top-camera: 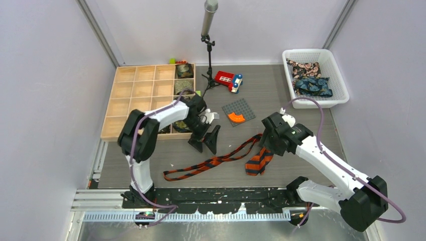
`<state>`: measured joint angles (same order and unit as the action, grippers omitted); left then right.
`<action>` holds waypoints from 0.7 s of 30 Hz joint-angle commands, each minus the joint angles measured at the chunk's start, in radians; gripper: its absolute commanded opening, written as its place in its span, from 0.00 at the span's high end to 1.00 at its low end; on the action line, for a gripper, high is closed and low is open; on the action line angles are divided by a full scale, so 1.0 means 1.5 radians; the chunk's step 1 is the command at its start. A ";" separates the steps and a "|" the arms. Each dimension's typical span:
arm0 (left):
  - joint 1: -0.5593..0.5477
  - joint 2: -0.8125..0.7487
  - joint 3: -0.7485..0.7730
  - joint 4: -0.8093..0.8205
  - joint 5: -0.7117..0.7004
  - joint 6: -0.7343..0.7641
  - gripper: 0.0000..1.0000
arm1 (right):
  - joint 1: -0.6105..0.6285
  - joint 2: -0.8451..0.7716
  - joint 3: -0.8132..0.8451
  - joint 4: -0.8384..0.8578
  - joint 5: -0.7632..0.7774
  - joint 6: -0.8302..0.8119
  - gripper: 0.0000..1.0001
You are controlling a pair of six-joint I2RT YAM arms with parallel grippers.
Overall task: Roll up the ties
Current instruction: Flatten out the tie at the center of the board.
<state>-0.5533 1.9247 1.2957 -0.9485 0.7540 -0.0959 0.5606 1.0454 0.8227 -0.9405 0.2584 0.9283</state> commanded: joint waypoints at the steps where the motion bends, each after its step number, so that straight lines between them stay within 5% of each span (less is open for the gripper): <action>1: -0.027 -0.157 0.004 0.010 -0.154 -0.066 0.00 | 0.004 -0.021 0.010 -0.018 -0.034 0.035 0.42; 12: -0.189 -0.347 -0.133 0.093 -0.383 -0.158 0.03 | 0.135 -0.028 -0.048 0.008 -0.012 0.219 0.44; 21: -0.226 -0.496 -0.218 0.093 -0.441 -0.184 0.08 | 0.247 0.209 0.051 0.011 -0.002 0.185 0.44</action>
<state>-0.8902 1.2739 1.0023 -0.8486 0.1497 -0.3431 0.8814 1.2198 0.8028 -0.9421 0.2234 1.2140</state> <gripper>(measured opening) 0.946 0.562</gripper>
